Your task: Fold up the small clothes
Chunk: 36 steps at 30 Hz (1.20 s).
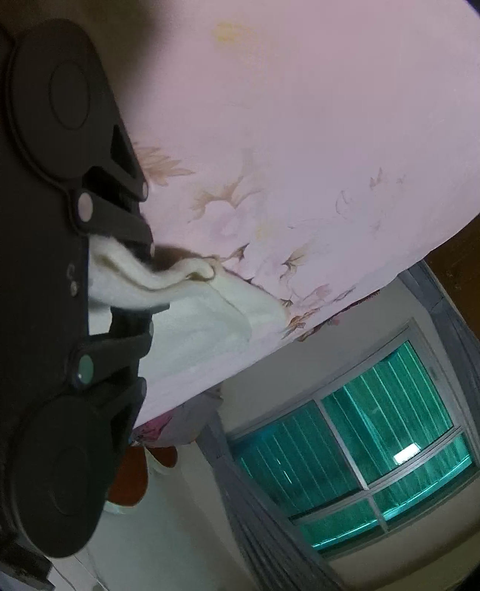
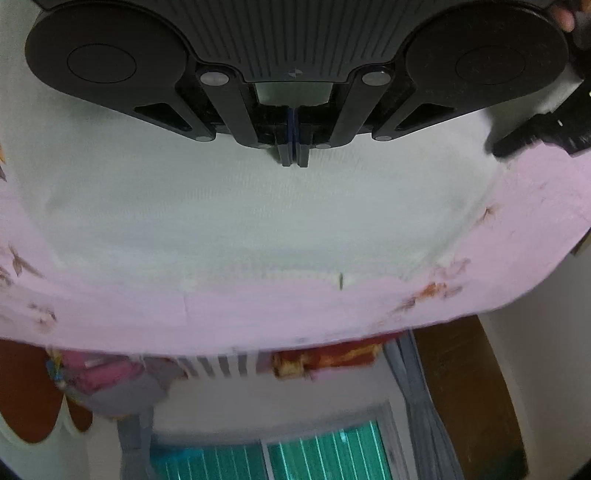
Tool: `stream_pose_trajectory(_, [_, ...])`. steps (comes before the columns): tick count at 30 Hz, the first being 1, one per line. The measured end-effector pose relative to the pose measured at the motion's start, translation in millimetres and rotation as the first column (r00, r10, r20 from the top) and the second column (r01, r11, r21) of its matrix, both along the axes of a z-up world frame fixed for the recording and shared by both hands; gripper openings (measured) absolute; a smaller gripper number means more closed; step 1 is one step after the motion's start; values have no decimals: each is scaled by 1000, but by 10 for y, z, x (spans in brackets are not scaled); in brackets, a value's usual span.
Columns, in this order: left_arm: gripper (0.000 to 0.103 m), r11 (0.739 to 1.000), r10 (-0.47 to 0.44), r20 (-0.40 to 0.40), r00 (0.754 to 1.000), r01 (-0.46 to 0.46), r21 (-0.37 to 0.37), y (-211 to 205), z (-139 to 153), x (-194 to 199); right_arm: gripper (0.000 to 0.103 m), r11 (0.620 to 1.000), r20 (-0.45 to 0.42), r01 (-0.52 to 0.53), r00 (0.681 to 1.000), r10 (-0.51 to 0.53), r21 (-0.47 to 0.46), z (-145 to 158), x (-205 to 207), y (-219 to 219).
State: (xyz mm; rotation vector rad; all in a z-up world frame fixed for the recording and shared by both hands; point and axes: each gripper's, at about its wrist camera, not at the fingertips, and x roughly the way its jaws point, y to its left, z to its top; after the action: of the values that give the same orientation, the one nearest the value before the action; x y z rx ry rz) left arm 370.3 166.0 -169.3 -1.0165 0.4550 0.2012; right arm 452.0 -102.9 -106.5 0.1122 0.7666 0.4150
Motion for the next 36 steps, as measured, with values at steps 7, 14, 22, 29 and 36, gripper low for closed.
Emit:
stream_pose_trajectory(7, [8, 960, -168, 87, 982, 143, 239, -377, 641, 41, 0, 998, -9, -31, 999, 31, 48, -38, 54, -117])
stream_pose_trajectory(14, [8, 784, -494, 29, 869, 431, 447, -1425, 1192, 338, 0, 953, -20, 88, 996, -86, 289, 176, -16, -958])
stream_pose_trajectory(22, [29, 608, -715, -186, 674, 731, 310, -2697, 802, 729, 5, 862, -52, 295, 952, -301, 413, 415, -226, -2559])
stream_pose_trajectory(29, [28, 725, -552, -114, 826, 543, 424, -1994, 1088, 543, 56, 857, -58, 225, 973, -224, 463, 482, -287, -2837])
stream_pose_trajectory(36, [26, 737, -491, -264, 830, 557, 383, -1434, 765, 905, 49, 905, -125, 91, 991, -43, 414, 321, -57, -2071])
